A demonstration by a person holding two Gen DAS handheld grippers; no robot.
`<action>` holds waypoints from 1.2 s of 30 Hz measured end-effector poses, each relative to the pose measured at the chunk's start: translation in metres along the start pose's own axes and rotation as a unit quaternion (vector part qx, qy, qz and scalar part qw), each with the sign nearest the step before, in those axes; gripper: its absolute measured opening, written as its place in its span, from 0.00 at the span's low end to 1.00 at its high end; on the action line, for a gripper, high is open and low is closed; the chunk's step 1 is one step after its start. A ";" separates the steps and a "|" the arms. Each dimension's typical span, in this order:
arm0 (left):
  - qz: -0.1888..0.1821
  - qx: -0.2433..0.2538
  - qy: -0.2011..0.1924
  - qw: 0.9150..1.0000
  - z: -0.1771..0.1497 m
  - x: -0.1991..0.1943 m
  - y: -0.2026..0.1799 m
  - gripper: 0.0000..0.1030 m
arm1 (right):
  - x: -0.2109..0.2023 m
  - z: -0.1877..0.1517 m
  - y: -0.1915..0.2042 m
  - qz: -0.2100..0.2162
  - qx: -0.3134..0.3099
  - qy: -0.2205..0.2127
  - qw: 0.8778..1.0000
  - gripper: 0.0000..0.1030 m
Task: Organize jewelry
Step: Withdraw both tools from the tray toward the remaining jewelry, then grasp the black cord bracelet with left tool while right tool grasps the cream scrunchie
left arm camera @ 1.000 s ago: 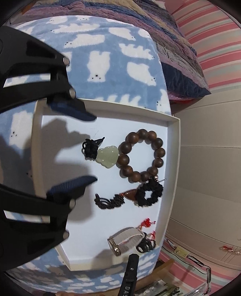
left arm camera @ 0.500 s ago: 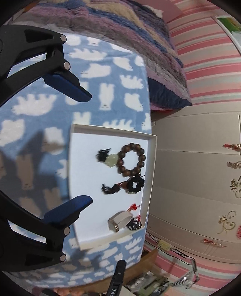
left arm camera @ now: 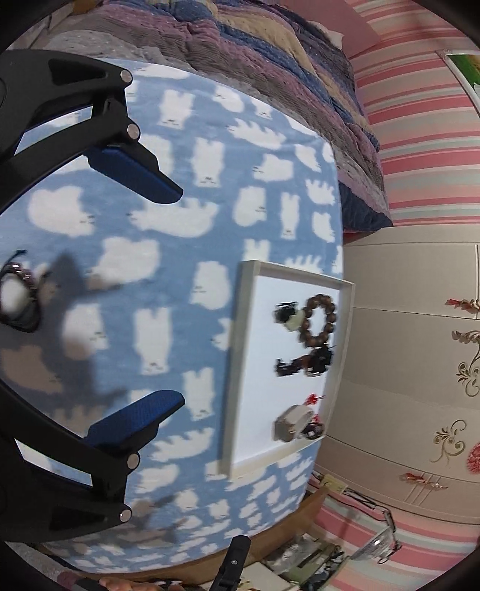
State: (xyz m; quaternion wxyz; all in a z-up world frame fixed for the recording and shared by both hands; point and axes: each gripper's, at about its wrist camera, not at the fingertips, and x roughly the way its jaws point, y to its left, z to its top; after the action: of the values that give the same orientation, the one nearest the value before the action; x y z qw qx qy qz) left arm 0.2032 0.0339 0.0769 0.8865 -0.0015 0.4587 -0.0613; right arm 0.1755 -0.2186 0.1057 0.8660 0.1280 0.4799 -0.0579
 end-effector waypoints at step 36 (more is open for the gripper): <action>0.028 -0.029 -0.029 0.999 -0.165 -0.002 0.014 0.97 | -0.018 -0.207 -0.029 -0.090 -0.039 -0.054 0.994 0.87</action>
State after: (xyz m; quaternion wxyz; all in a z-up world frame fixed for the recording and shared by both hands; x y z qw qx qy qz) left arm 0.0690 0.0571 -0.0179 0.9005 -0.0162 0.4340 -0.0233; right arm -0.0095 -0.1894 0.0112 0.8864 0.0474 0.4436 -0.1239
